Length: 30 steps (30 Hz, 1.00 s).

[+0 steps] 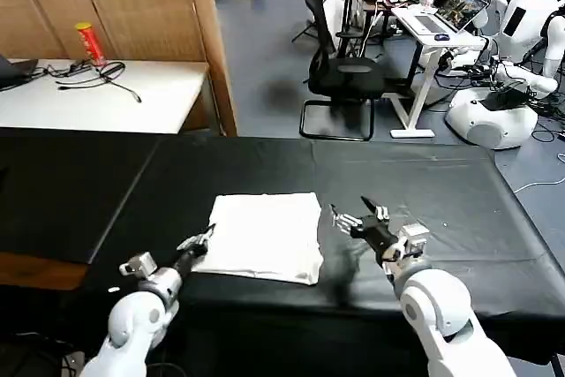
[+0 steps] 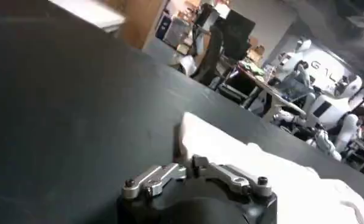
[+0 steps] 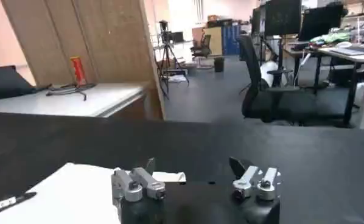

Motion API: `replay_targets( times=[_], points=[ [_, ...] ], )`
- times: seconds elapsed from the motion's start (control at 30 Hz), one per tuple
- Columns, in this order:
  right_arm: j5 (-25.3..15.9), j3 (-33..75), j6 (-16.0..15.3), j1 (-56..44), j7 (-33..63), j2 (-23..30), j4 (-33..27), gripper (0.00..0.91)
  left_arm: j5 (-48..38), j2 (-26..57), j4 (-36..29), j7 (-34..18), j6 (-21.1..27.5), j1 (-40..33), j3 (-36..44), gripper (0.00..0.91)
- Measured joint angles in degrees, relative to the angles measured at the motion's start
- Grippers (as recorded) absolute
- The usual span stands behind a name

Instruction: Fold and organize the clothes.

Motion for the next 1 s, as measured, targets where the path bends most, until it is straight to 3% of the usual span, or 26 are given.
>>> replay_targets(
  times=[0.27,0.5,1.0],
  points=[
    [-0.41,0.87,0.10,-0.17,0.14,-0.01,-0.05,0.878,10.39,2.58,-2.11,-1.13,-0.06,-1.66,-1.15,0.000],
    [-0.62,1.40,0.04,-0.45,0.26,-0.22,-0.17,0.878,22.68,10.52,-5.54,-1.15,0.25,-1.14,-3.94,0.000],
    [-1.44,0.75,-0.04,-0.26,0.33,0.92,-0.62,0.878,22.12,31.22,-12.72,-3.93,3.42,1.33,-13.20,0.000]
  ],
)
